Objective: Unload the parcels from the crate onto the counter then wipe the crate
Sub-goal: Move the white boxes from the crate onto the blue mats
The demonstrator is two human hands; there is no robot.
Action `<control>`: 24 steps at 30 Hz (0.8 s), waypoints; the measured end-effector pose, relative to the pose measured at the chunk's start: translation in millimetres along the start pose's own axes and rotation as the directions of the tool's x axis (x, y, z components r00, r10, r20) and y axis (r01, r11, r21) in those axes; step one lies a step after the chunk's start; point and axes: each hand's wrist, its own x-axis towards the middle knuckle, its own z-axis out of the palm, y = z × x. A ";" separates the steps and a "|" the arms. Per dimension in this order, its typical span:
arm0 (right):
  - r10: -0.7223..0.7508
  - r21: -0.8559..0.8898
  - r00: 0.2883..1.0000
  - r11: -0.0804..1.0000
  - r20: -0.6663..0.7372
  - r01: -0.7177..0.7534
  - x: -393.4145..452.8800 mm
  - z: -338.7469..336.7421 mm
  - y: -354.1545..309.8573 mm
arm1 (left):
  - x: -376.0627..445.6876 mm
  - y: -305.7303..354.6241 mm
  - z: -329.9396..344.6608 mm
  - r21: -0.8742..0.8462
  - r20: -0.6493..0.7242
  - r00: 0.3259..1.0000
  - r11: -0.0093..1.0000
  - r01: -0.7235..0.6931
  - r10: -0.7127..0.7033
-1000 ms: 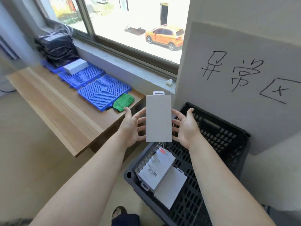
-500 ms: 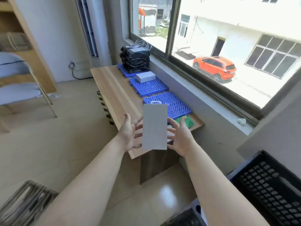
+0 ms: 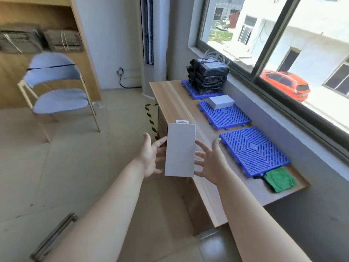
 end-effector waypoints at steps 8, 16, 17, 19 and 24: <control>0.046 -0.023 0.995 0.999 0.093 -0.044 107.1 47.2 -25.3 | 93.0 42.5 -62.3 -0.048 -0.074 0.996 0.998 0.043 -0.046; 0.079 -0.026 0.983 0.997 0.168 -0.076 242.7 74.3 -110.7 | 208.0 132.6 -80.1 -0.056 -0.184 0.981 0.997 0.051 -0.061; 0.079 -0.018 0.980 0.997 0.180 -0.077 259.5 76.5 -122.4 | 223.1 145.8 -81.8 -0.054 -0.193 0.979 0.997 0.053 -0.062; 0.087 -0.001 0.977 0.996 0.194 -0.089 288.6 78.0 -140.9 | 248.9 166.8 -83.7 -0.054 -0.204 0.976 0.997 0.061 -0.071; 0.077 0.052 0.986 0.995 0.146 -0.085 351.5 69.9 -177.1 | 320.0 207.2 -78.3 -0.032 -0.155 0.984 0.996 0.085 -0.089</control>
